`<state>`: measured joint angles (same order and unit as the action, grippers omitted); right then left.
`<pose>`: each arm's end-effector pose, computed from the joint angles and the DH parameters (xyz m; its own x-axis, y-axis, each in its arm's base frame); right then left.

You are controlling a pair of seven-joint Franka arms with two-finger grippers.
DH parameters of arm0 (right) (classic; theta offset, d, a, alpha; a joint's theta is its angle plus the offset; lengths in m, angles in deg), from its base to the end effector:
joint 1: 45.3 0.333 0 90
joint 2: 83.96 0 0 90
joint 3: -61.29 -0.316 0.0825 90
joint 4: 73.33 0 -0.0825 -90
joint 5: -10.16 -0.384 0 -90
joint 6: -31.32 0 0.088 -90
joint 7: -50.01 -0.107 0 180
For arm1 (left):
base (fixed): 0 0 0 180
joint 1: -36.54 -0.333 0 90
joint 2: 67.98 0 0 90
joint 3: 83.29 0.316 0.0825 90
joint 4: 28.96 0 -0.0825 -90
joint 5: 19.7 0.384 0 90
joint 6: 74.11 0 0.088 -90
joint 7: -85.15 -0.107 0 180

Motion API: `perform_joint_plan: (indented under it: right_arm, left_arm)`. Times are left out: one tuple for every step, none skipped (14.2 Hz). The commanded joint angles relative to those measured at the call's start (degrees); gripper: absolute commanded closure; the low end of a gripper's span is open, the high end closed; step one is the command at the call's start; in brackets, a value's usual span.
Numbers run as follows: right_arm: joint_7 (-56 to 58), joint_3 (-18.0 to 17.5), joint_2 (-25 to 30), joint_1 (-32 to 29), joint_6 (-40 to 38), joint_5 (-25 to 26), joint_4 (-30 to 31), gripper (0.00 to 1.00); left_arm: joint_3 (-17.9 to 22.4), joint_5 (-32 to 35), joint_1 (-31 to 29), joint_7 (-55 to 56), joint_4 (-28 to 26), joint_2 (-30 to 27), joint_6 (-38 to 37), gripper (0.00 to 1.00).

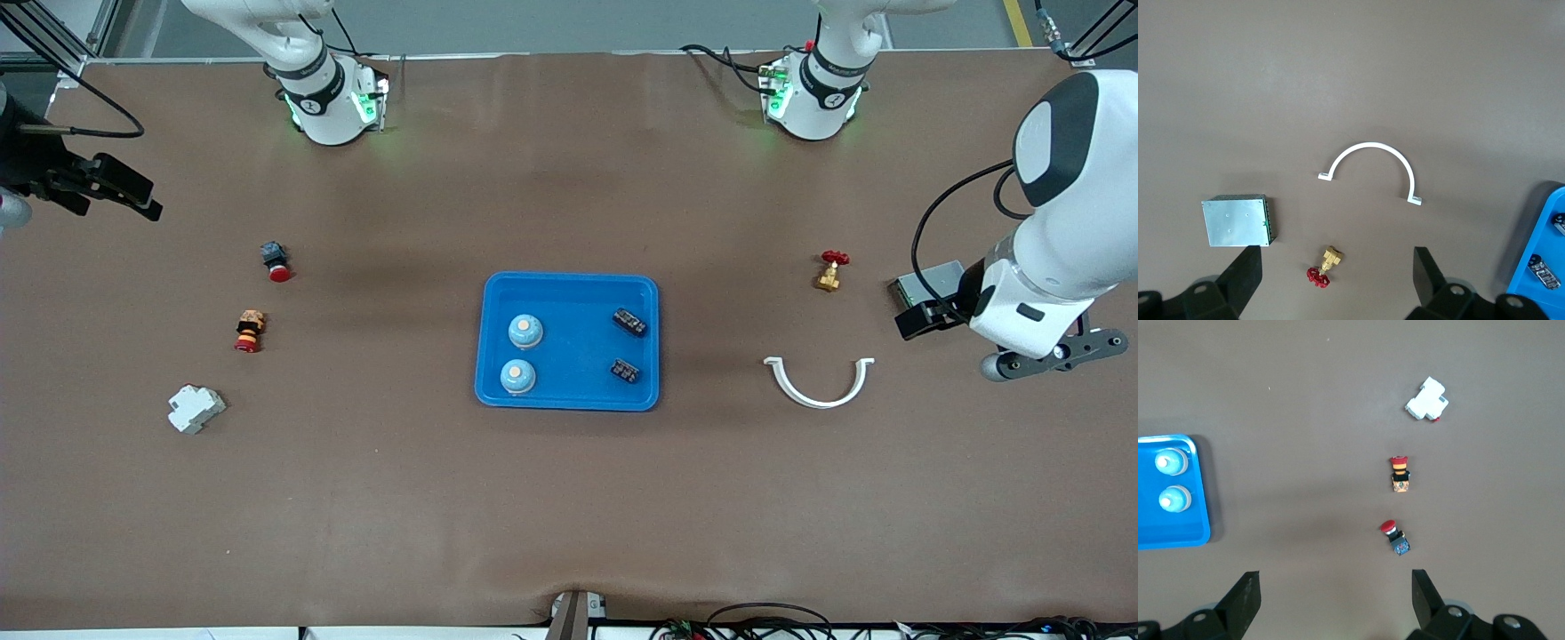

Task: Place electrolytic capacitor and blue bell in tray

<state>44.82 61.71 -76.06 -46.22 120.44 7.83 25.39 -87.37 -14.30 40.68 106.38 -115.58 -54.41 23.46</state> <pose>0.5082 -0.0077 0.6249 0.9930 -0.1129 -0.0333 -0.1142 -0.9927 -0.0388 0.6253 -0.0769 0.5238 0.9769 0.2131 -0.0149 0.2111 -0.9736 -0.0873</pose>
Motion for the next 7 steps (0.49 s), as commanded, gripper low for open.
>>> perform_joint_plan:
  right_arm:
    - [0.35, -0.34, 0.28, -0.48, -0.96, -0.74, 0.07, 0.00]
    - [0.53, -0.42, 0.28, -0.39, -0.96, -0.40, 0.07, 0.00]
    - [0.53, -0.51, 0.28, -0.39, -0.96, -0.13, -0.02, 0.00]
    - [0.44, -0.60, 0.28, -0.39, -1.05, -0.13, 0.07, 0.00]
    - [0.44, -0.60, 0.28, -0.39, -1.05, -0.13, 0.07, 0.00]
    - [0.36, -0.60, 0.28, -0.48, -1.48, -0.13, 0.07, 0.00]
    - [0.35, -0.60, 0.28, -0.48, -1.49, -0.13, 0.07, 0.00]
  left_arm:
    - [0.83, -1.71, 0.34, -1.99, -0.57, -1.96, -1.06, 0.00]
    - [0.92, -2.14, 0.52, -1.90, -1.18, -3.10, -1.06, 0.00]
    - [0.83, -2.15, 0.78, -1.81, -1.79, -3.98, -1.06, 0.00]
    - [0.83, -2.24, 0.78, -1.90, -2.76, -5.21, -1.06, 0.00]
    - [0.83, -2.50, 0.87, -1.90, -4.07, -6.44, -1.06, 0.00]
    - [0.92, -2.76, 0.96, -1.81, -5.04, -7.76, -1.06, 0.00]
    - [0.92, -3.46, 0.96, -1.81, -5.58, -8.90, -1.06, 0.00]
